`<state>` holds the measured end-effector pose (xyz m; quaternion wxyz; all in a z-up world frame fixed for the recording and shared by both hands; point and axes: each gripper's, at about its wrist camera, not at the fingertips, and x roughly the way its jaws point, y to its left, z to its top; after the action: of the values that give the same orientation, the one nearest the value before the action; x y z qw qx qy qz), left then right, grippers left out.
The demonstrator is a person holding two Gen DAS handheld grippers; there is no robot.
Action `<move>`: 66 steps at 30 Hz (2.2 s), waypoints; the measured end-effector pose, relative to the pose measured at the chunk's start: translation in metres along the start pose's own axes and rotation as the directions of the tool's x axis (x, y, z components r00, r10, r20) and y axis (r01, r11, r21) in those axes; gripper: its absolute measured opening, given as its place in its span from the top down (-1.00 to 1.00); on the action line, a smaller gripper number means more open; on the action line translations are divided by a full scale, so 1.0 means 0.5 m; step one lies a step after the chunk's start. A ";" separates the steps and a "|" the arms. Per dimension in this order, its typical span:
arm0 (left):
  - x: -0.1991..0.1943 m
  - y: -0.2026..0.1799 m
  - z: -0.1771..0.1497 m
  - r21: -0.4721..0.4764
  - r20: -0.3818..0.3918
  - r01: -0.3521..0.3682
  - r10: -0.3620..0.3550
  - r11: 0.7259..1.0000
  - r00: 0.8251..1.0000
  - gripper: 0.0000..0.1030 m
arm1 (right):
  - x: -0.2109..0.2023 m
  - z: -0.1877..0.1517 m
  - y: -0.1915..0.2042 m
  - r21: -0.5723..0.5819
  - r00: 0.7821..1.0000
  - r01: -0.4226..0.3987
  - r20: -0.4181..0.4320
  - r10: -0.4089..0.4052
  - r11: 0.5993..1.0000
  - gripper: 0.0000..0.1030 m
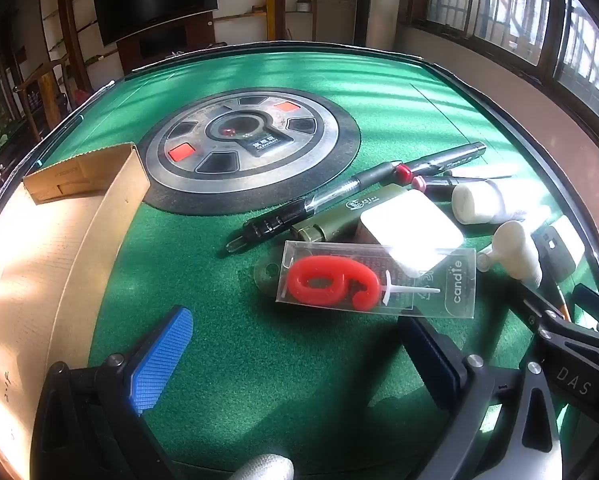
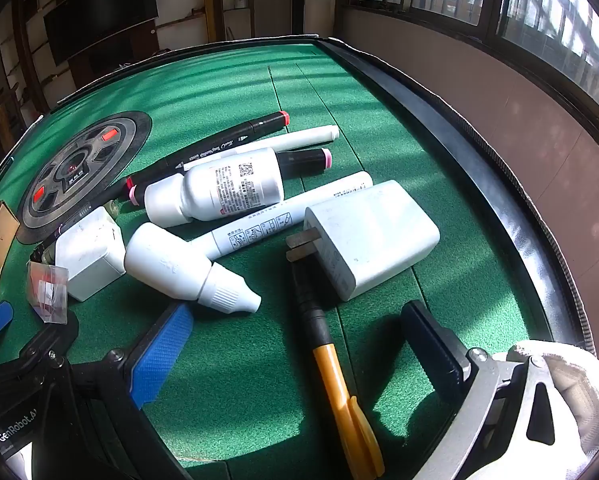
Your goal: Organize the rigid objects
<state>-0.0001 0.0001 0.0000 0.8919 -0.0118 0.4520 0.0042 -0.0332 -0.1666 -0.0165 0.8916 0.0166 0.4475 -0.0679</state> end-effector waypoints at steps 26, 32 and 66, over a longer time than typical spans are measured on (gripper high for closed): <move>-0.008 0.001 -0.012 -0.023 -0.001 -0.017 0.017 1.000 1.000 -0.99 | -0.008 -0.006 -0.006 -0.051 0.998 -0.046 -0.052 0.043 0.998 -1.00; -0.009 0.002 -0.013 -0.023 -0.001 -0.018 0.018 1.000 1.000 -0.99 | -0.003 -0.003 -0.002 -0.059 0.996 -0.046 -0.073 0.042 0.997 -1.00; -0.025 -0.009 -0.027 0.020 -0.067 0.004 -0.003 1.000 0.998 -0.99 | -0.113 0.058 -0.117 0.117 0.917 0.006 0.394 -0.052 0.993 -1.00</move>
<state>-0.0183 -0.0047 0.0020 0.8764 -0.0039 0.4815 -0.0021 -0.0514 -0.2211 0.0477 0.9602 0.0462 0.2532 -0.1085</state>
